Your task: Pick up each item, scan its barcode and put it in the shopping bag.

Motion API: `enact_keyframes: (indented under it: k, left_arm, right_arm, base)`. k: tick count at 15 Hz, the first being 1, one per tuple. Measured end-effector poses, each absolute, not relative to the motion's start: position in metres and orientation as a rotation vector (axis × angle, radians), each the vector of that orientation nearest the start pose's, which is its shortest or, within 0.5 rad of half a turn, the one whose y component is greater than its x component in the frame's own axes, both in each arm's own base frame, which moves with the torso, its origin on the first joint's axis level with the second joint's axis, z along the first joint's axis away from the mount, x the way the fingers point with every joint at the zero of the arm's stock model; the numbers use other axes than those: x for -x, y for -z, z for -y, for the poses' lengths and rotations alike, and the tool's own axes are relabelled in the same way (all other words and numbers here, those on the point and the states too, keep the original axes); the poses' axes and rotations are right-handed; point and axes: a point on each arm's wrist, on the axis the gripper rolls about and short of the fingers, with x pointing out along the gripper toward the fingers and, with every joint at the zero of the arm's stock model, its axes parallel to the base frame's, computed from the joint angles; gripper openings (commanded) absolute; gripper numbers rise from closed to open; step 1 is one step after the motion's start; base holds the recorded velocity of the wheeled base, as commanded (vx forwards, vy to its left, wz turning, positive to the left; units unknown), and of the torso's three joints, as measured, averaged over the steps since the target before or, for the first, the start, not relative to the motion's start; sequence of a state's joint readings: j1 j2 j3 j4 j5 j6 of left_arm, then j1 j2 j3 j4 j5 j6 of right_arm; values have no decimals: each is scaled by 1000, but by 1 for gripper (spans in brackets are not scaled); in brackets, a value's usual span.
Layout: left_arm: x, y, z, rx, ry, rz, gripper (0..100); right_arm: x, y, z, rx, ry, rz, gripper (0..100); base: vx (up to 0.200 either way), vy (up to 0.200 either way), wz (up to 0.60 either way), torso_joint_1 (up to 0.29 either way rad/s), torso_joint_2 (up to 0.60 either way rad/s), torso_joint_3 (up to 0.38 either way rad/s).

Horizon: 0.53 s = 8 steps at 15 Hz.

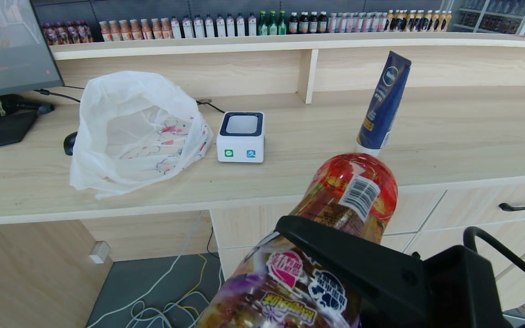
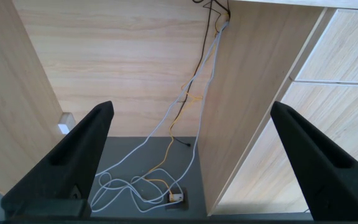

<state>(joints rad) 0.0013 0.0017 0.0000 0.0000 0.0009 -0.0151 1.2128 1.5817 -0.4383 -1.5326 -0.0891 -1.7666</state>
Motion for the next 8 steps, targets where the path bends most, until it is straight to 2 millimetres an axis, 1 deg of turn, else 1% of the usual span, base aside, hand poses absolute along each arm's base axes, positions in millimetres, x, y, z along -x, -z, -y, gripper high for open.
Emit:
enact_keyframes:
  k: [8]
  left_arm:
    - [23,-76,0,15,-3,-2,100]
  right_arm:
    - [-84,-214,-222,1339,-454,1180,0]
  base:
    - [0,0,0,0,0,0]
